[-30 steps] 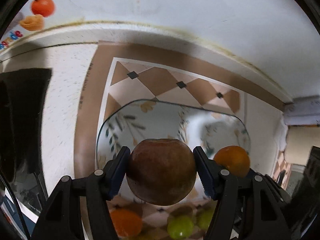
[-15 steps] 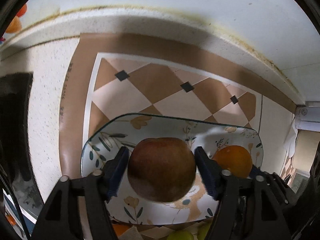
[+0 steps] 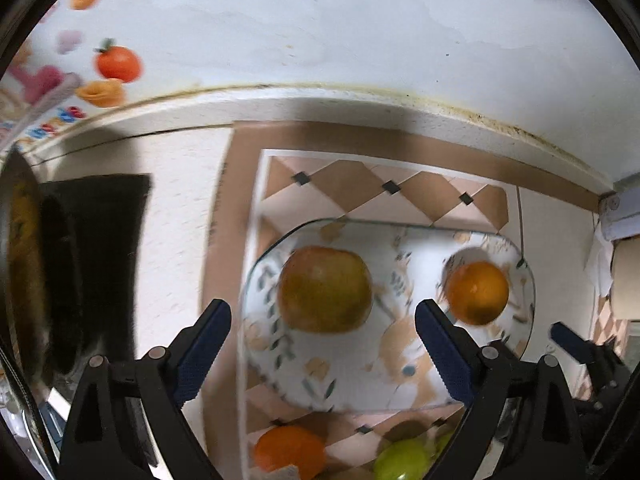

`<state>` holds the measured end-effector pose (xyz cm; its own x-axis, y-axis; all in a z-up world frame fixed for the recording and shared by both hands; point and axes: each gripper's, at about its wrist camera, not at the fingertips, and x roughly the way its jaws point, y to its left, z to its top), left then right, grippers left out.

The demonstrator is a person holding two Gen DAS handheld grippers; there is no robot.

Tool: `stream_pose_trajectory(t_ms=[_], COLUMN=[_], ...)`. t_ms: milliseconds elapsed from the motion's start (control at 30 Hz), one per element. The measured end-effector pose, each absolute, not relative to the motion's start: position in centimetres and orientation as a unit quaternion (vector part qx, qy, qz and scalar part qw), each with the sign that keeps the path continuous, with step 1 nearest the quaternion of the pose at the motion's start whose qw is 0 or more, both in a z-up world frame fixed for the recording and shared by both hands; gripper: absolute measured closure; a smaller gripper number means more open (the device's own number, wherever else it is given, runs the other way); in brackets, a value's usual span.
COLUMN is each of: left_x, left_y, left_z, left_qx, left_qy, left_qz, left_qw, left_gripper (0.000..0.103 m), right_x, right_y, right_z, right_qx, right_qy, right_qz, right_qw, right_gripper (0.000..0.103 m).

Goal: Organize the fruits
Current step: 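Place the brown apple on the plate with the left gripper while the right places the orange, then grasp an orange with the left gripper while the right gripper grasps a green apple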

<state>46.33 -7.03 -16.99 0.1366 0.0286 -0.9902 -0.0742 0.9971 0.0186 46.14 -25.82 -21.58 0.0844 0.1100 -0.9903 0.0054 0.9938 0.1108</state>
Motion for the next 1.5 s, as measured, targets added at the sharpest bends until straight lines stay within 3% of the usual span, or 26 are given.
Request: stream_pose_trajectory(t_ms=[667, 1000, 1267, 1400, 1500], left_x=[32.9, 28.3, 27.5, 28.8, 30.1], left_y=[-5.8, -5.0, -4.5, -3.9, -3.3], left_z=[-5.2, -1.8, -1.4, -3.6, -6.3], left_qx=[0.019, 0.004, -0.005, -0.008, -0.017], left_qy=[0.532, 0.503, 0.496, 0.526, 0.558], left_qz=[0.060, 0.054, 0.054, 0.056, 0.060], left_qw=[0.845, 0.863, 0.867, 0.849, 0.827], left_gripper=[0.009, 0.009, 0.009, 0.001, 0.000], right_x=[32.7, 27.9, 27.3, 28.3, 29.4], right_y=[-25.0, -23.9, -23.7, -24.7, -26.0], right_z=[-7.4, -3.1, -4.0, -6.7, -10.0], right_qx=[0.031, 0.042, 0.057, 0.082, 0.120], right_qy=[0.566, 0.534, 0.543, 0.566, 0.594], right_qz=[0.032, 0.038, 0.043, 0.045, 0.045], right_qw=[0.823, 0.844, 0.837, 0.819, 0.794], right_gripper=[0.009, 0.009, 0.009, 0.009, 0.009])
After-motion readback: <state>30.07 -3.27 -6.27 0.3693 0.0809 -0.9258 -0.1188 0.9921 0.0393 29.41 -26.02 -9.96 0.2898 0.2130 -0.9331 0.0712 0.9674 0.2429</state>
